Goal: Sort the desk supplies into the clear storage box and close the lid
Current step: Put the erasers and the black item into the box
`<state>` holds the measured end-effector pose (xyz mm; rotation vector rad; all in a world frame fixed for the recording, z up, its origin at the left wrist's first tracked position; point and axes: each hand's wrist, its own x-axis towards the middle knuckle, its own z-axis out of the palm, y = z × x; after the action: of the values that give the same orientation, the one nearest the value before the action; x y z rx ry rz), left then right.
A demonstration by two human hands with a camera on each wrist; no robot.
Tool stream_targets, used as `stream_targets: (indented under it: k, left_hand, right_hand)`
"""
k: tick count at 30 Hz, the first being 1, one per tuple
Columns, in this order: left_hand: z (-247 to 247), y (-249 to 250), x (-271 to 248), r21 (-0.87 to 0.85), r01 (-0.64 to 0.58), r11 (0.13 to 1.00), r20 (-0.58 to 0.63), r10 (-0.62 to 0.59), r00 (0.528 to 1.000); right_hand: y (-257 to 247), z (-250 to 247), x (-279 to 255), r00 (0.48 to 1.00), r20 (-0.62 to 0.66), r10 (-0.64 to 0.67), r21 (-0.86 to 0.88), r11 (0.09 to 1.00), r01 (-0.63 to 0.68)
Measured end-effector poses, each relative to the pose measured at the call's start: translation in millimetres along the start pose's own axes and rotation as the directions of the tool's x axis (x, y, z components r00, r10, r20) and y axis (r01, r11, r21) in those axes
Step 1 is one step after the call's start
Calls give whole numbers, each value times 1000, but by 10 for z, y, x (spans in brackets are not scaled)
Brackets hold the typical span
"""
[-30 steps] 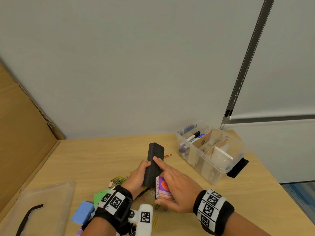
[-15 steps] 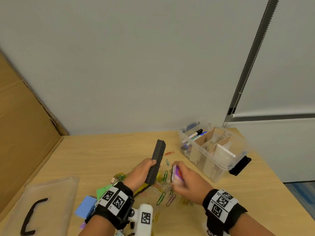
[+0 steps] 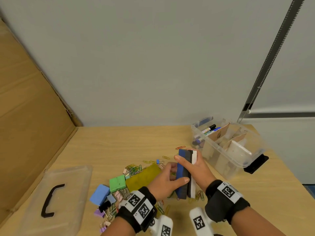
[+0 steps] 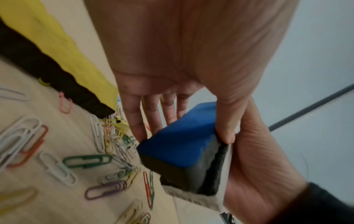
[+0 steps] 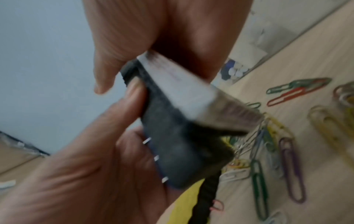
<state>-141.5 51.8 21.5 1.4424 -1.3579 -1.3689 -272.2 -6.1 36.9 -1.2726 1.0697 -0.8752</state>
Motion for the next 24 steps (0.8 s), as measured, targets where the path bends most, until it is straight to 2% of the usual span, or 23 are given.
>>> stream_targets:
  k: [2,5,7,9,11,13,15,17,18,19,21,22,24]
  left_hand:
    - [-22,25,-9,76,-24,997,17,23,1000]
    - [-210,19,-5,362,-46,931,-28,60,998]
    - [-425,-84,48,577,50,815,-133,34,991]
    - [-619,-221,79,753,211,623,-243,-34,969]
    - [-711,-343,80,839,301,454,-273,-129,953]
    - [-731,-420,84,871,311,381,-258,-185,948]
    - [-743,-443,91,885,311,347,-260,-187,947]
    - [-775,-416,88,862,312,400,-271,-156,950]
    - [-806,-397,83,818,312,483,-279,-142,950]
    - [-841,-364,75,737,306,603,-281,-137,950]
    - [-903,-270,40,510,257,821,-254,-142,957]
    - [-927,-220,19,412,239,879,-238,-150,960]
    - [-957,-139,-18,261,228,938,-204,-177,963]
  right_hand:
    - [12,20,11,1000,0,29,35,999,-29]
    - [19,-10,8,999,26,36,-61,998,-34]
    - [20,-65,-5,999,27,39,-141,989,-35]
    - [7,-126,-27,999,19,26,-185,983,-22]
    - [-4,-182,-51,1000,20,3,-228,974,2]
    - [-14,-237,-69,1000,16,8,-264,964,-4]
    - [-20,-281,-87,1000,12,29,-283,959,-24]
    - [-37,-320,-115,999,26,28,-304,952,-18]
    - [-44,-337,-132,999,38,24,-319,948,-10]
    - [-54,-349,-147,998,51,22,-334,942,-4]
    - [-59,-361,-166,996,79,29,-355,935,1]
    - [-50,-360,-165,995,99,34,-365,931,4]
    - [-28,-355,-156,988,146,48,-398,917,15]
